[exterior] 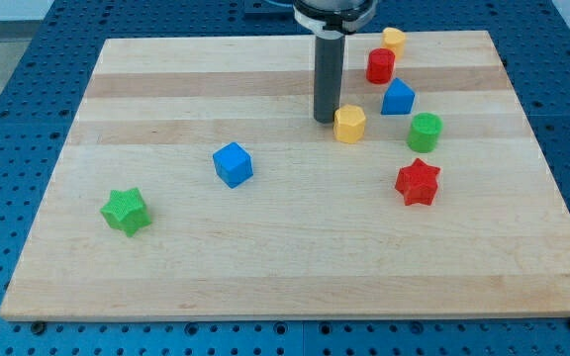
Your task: Slide the the yellow hexagon closer to the red star
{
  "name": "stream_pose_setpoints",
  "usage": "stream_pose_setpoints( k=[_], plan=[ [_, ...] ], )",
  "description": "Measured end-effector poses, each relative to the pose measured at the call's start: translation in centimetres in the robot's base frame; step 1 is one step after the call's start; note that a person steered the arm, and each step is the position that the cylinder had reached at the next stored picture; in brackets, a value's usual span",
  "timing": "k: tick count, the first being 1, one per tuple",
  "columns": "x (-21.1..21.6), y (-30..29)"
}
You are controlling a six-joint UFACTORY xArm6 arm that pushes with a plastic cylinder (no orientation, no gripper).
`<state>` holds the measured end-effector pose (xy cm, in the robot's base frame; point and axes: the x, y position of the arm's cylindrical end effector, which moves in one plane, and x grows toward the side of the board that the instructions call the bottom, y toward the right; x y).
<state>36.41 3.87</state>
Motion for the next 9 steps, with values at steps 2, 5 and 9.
stream_pose_setpoints(
  k=[2,5,9],
  plan=[
    [-1.5,3.9],
    [-3.1,6.9],
    [2.0,5.0]
  ],
)
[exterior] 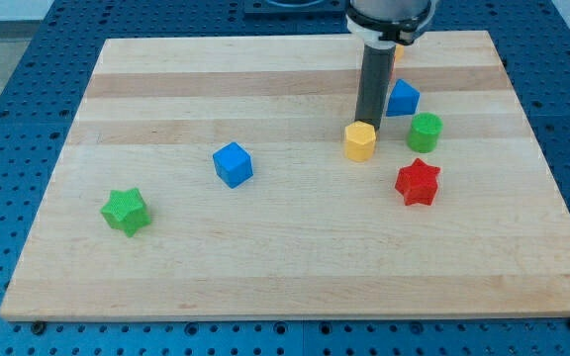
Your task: Slide the the yellow hexagon closer to the red star
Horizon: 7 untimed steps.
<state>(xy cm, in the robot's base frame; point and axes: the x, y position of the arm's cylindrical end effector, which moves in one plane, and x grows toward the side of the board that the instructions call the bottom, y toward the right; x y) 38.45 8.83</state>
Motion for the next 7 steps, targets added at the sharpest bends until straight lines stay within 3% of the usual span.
stream_pose_setpoints(
  k=[1,3,4,5,7],
  plan=[
    [1.8,0.0],
    [2.0,-0.7],
    [1.2,-4.6],
    [1.4,-5.0],
    [3.4,-5.7]
  ],
)
